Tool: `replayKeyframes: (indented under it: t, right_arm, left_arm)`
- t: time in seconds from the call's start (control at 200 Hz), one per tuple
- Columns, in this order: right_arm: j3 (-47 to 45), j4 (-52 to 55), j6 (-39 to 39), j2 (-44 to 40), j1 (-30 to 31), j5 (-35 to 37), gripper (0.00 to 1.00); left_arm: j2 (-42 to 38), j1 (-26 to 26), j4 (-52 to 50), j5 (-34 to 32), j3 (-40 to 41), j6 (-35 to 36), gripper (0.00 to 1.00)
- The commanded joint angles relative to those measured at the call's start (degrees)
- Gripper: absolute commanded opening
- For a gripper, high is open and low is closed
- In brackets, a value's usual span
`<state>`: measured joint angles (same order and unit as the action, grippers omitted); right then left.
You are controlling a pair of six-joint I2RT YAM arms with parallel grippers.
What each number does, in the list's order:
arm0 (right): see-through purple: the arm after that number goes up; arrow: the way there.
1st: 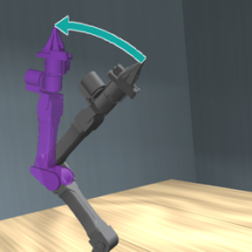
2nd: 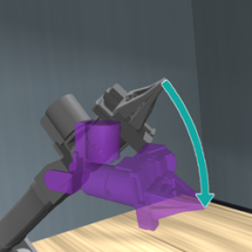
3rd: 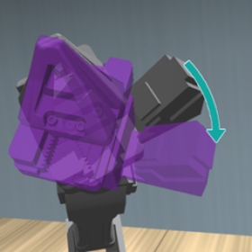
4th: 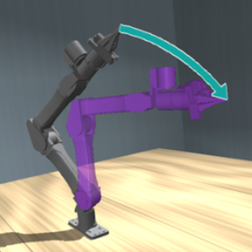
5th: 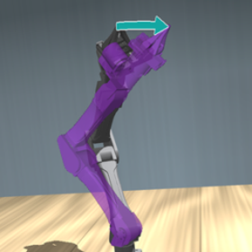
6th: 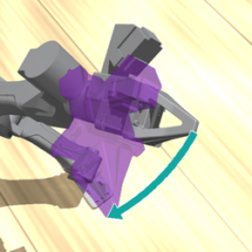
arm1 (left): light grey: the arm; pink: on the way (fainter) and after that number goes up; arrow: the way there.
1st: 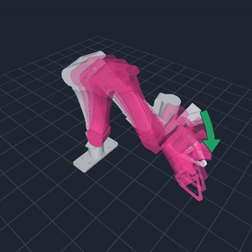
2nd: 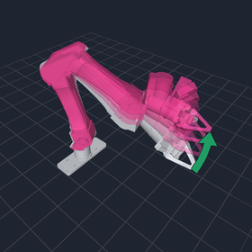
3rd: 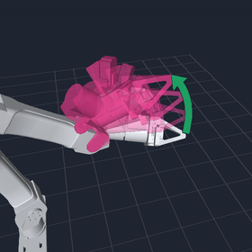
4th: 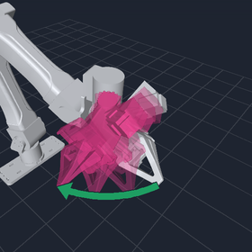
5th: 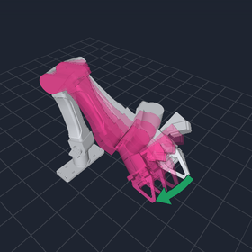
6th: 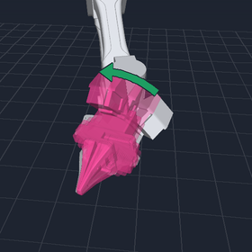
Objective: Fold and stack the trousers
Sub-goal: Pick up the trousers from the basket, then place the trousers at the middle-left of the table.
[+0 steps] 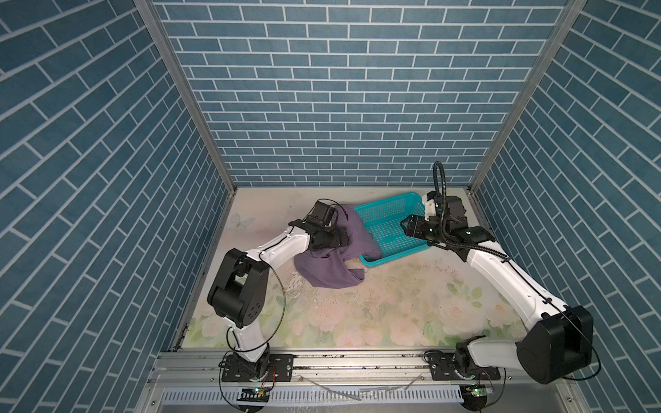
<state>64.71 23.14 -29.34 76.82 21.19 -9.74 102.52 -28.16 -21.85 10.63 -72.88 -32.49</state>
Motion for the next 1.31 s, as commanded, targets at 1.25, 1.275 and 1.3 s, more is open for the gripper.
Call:
replayKeyframes:
  t: [1.25,1.275,1.3]
  right_arm:
    - [11.4,7.3,15.0,17.3,9.7,25.8,0.66]
    - [12.5,7.5,16.7,18.0,11.3,25.8,0.66]
    - [13.6,7.7,17.8,18.7,12.7,25.4,0.66]
  left_arm:
    - [-32.7,30.0,-11.4,-6.8,17.2,-2.0,0.00]
    - [-32.0,30.0,-10.0,-5.7,17.9,-2.5,0.00]
    - [-31.4,29.9,-8.8,-4.7,18.5,-3.0,0.00]
